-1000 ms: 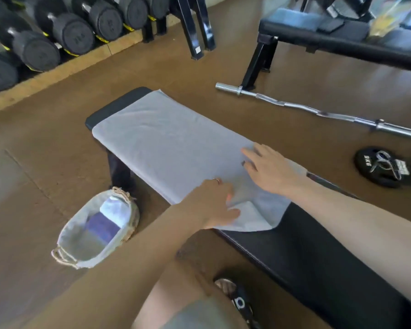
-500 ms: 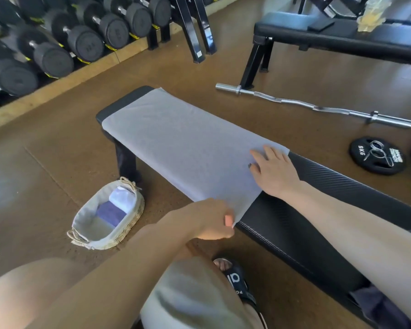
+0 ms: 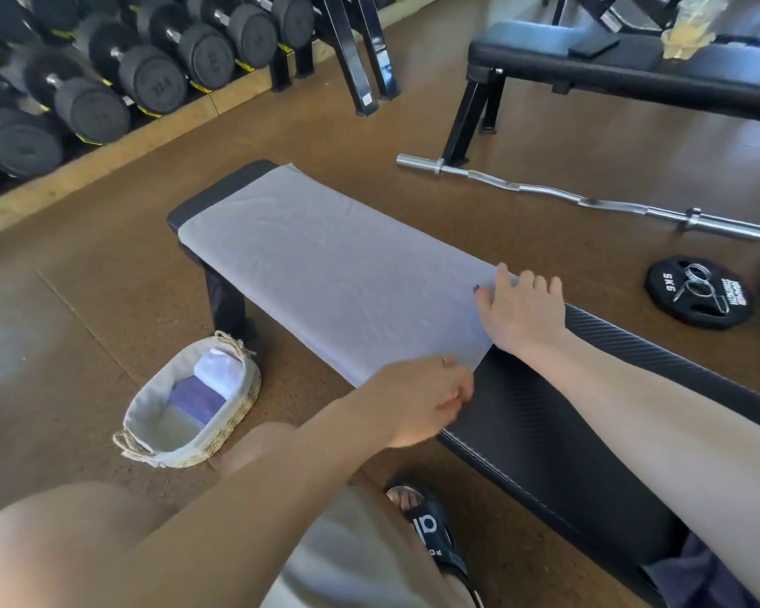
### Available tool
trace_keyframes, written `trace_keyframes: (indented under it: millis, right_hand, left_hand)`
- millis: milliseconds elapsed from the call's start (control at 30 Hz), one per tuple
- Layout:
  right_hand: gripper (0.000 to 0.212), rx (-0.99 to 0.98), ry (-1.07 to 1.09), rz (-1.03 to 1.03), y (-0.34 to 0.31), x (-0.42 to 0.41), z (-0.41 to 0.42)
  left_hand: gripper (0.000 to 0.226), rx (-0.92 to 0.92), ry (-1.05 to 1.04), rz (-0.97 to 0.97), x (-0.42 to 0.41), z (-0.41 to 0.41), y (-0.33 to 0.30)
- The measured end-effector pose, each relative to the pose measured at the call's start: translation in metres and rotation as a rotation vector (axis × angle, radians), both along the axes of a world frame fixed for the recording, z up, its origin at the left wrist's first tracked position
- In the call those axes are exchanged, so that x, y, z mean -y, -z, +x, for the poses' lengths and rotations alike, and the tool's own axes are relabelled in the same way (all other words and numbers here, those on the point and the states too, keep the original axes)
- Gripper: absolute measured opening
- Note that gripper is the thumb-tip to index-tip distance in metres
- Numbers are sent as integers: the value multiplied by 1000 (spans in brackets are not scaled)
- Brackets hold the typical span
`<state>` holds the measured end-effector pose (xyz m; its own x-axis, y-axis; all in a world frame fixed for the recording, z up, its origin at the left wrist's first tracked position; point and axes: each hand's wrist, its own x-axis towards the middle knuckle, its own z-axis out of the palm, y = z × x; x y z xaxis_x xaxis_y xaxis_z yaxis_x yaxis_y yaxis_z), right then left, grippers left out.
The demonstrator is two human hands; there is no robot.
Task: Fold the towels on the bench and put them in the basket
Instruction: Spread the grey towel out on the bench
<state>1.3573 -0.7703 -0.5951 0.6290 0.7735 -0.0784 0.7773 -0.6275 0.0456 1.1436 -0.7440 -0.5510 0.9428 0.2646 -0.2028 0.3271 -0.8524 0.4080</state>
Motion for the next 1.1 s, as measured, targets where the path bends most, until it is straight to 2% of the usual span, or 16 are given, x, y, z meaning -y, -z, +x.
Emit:
trace_keyframes:
  millis: [67,133,200,267,333,367,467,567,800,900,1100]
  right_hand:
    - [62,41,-109,80,-4,-11,-6]
    - [59,-22,-263,151,-2,-21,-13]
    - [58,-73,-281,127,7,-26,-16]
    - [59,-54,-152,67,15,-30,-15]
    - [63,-12,-56,28,13,-39,-19]
    - [65,5,-79,44,10,-48,-24]
    - [64,-31,-271,150,4,-95,-49]
    - [62,-126,-370,211,7,-162,-77]
    - [53,-107,-374,159,27,-274,-87]
    - [49,-114,-339,191,29,-273,-72]
    - [48,-143,-44,227,25,-193,-27]
  left_hand:
    - [30,60,-143,170,-24,4,2]
    - [50,-27,-270,341,-51,1,6]
    - [70,-193,-338,339,-79,-8,9]
    - [79,-313,-373,307,-103,-19,14]
    - [79,-320,-400,317,-123,-29,21]
    - [78,-295,-413,321,-130,-31,24]
    - [77,-186,-469,337,-149,-30,31]
    - [82,-119,-551,330,-164,-29,39]
    - [96,-324,-541,197,-182,-27,52]
    - [98,-365,-537,183,-183,-26,51]
    - [98,-354,-547,161,-178,-26,47]
